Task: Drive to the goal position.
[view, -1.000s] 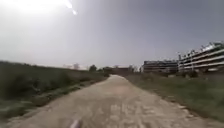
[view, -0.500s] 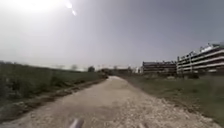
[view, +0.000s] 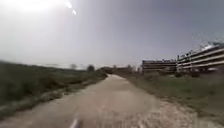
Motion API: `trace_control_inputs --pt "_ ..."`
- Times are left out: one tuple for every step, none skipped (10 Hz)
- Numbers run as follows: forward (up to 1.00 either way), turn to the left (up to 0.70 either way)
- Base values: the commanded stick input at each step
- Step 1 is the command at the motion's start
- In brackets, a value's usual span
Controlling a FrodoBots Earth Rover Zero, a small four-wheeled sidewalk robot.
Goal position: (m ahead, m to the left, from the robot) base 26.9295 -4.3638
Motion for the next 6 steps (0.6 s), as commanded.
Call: trace_control_inputs --pt "1.00 0.00" --pt "1.00 0.00" --pt "1.00 0.00" --pt "1.00 0.00" --pt "1.00 0.00" --pt "1.00 0.00"
